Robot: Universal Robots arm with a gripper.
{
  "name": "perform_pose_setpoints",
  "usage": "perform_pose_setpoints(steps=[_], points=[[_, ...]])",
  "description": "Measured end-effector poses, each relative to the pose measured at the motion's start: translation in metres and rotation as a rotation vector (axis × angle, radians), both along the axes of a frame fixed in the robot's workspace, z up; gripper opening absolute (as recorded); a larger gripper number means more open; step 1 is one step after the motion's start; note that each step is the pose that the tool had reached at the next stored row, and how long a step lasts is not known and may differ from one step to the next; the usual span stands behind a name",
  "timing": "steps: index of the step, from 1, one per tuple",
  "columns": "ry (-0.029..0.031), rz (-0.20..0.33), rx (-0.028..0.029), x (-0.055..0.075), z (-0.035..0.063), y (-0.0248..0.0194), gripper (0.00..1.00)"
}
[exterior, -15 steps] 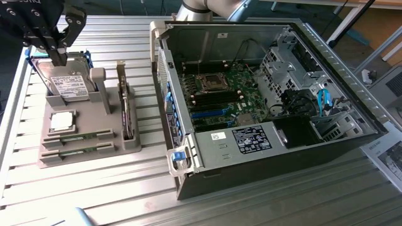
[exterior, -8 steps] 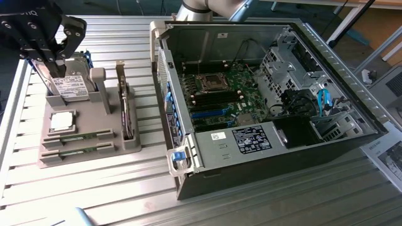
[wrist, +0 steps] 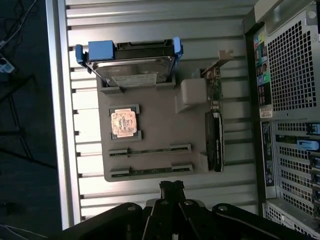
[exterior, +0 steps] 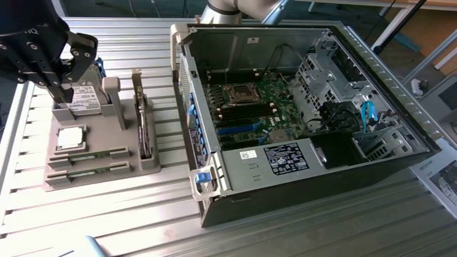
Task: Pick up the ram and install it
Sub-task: 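Reach for the ram, then pick up the ram and move it above insertion slot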
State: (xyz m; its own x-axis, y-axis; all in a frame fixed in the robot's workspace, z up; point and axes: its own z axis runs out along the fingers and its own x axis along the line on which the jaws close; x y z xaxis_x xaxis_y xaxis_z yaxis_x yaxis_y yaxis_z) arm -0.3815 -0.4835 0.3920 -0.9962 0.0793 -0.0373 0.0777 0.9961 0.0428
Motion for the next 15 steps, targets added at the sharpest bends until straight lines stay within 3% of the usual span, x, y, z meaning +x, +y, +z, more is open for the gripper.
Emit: perform_pose_setpoints(steps=[2, 15], points=[[0.0001, 0.0, 0.0, 0.0, 0.0, -0.0035, 0.1], [0.0, 0.0, 0.0, 0.0, 0.0, -0.0038, 0.1]])
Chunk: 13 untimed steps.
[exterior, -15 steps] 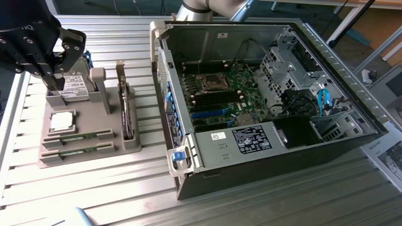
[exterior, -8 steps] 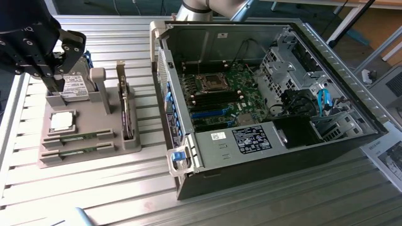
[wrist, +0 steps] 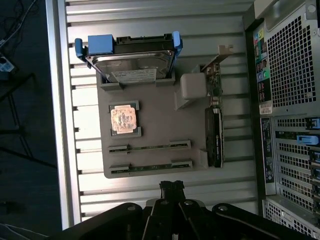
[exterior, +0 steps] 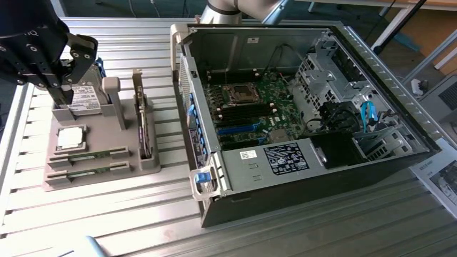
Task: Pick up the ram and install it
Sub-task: 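Pick up the ram and move it above insertion slot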
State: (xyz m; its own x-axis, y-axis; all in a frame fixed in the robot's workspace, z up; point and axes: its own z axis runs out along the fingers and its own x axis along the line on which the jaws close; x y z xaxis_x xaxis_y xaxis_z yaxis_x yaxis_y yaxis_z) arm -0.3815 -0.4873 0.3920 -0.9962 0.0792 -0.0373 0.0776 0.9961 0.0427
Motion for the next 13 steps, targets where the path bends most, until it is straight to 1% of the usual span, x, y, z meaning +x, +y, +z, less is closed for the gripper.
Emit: perform_pose_setpoints(steps=[4, 9, 13], points=[[0.0, 0.006, 0.0, 0.0, 0.0, 0.0, 0.1], [0.0, 0.07, 0.0, 0.0, 0.0, 0.0, 0.1], [0.0001, 0.148, -0.0001, 0.0, 0.0001, 0.0, 0.1]])
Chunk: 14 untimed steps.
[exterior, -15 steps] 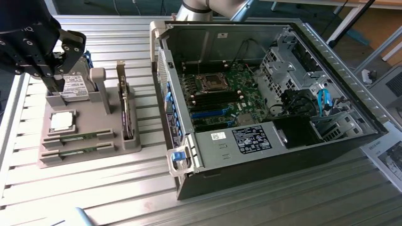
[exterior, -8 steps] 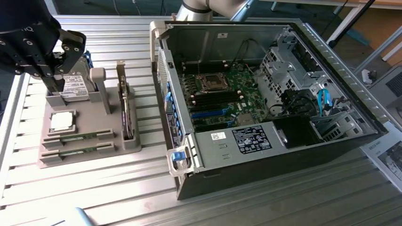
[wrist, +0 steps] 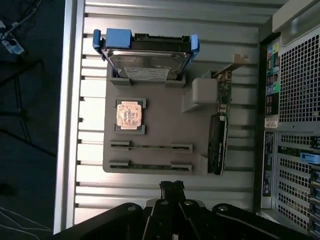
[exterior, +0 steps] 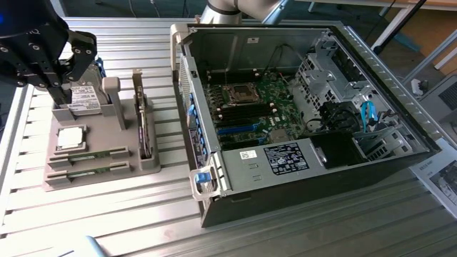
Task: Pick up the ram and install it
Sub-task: 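Pick up the ram and move it above insertion slot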
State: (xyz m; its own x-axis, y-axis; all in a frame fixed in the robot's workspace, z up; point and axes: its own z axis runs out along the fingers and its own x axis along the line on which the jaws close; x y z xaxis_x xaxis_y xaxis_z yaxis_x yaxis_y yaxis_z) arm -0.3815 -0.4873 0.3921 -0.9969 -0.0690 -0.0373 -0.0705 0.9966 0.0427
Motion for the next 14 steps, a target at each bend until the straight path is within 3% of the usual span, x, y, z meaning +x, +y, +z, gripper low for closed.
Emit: perform_pose_setpoints(steps=[6, 14], points=[[-0.0001, 0.15, -0.0003, -0.0005, -0.0001, 0.0, 0.1], [0.0003, 0.27, -0.0052, -0.0015, 0.0, 0.0, 0.1]])
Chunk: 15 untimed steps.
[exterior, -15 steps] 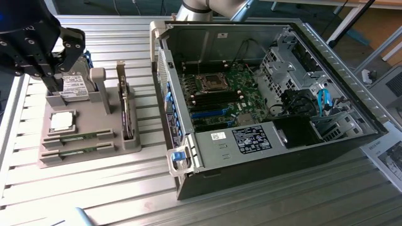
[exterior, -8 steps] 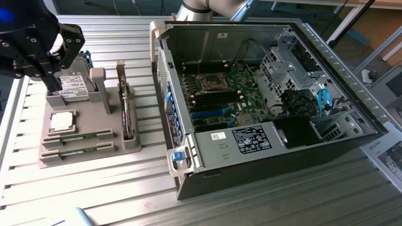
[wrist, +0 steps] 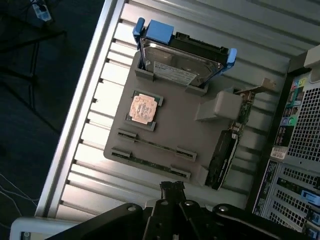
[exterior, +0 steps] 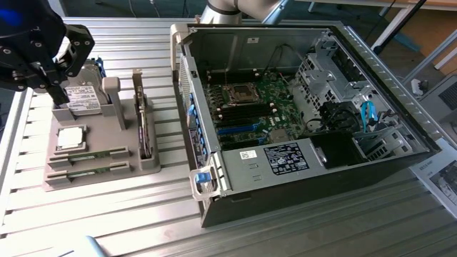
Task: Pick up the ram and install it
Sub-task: 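Pick up the ram and move it above insertion slot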
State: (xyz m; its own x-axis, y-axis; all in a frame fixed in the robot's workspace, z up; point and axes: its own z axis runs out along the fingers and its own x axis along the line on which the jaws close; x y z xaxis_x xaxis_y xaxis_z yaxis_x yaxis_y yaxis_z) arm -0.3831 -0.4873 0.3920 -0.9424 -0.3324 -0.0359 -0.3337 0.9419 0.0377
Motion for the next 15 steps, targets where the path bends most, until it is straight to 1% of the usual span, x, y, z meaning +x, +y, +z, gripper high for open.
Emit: perform_pose_setpoints(steps=[6, 7, 13, 15], points=[[0.0, 0.106, -0.0021, -0.0005, 0.0, 0.0, 0.1], [0.0, 0.135, -0.0027, -0.0007, 0.0, 0.0, 0.1], [-0.0002, 0.258, -0.003, -0.001, -0.0001, 0.0001, 0.1], [-0.0002, 0.317, -0.0032, -0.0011, 0.0, 0.0, 0.1]])
